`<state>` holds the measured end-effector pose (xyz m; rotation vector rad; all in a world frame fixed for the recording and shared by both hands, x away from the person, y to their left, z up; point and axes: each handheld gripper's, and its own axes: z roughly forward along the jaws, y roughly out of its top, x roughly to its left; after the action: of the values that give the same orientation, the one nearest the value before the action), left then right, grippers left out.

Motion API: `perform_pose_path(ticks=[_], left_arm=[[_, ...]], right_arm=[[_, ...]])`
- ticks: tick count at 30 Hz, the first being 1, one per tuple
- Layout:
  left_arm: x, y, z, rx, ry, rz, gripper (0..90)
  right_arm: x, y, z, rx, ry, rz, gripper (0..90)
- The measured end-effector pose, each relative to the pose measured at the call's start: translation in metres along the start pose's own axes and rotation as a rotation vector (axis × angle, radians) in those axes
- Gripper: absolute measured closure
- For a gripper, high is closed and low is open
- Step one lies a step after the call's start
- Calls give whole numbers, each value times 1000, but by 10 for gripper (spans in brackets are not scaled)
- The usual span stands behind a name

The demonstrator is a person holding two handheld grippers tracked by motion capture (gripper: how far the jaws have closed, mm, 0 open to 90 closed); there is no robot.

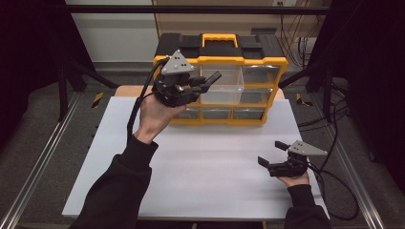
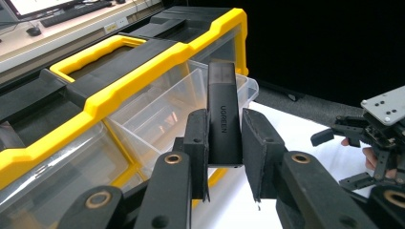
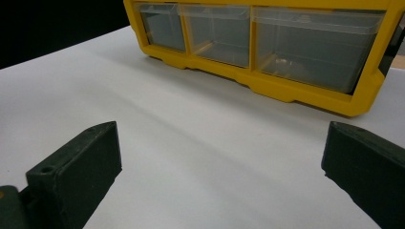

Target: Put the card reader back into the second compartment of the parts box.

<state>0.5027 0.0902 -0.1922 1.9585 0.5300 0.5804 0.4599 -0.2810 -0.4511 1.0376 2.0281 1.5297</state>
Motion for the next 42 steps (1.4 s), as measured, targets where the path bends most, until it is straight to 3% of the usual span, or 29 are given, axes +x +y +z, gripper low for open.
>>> perform_pose_path(ticks=[19,42], left_arm=[[12,11,18,14,15,2,727],[27,12,45,50,27,3,727]], right_arm=[[0,0,-1,3,0,5,3],[0,0,0,6,-1,2,3]])
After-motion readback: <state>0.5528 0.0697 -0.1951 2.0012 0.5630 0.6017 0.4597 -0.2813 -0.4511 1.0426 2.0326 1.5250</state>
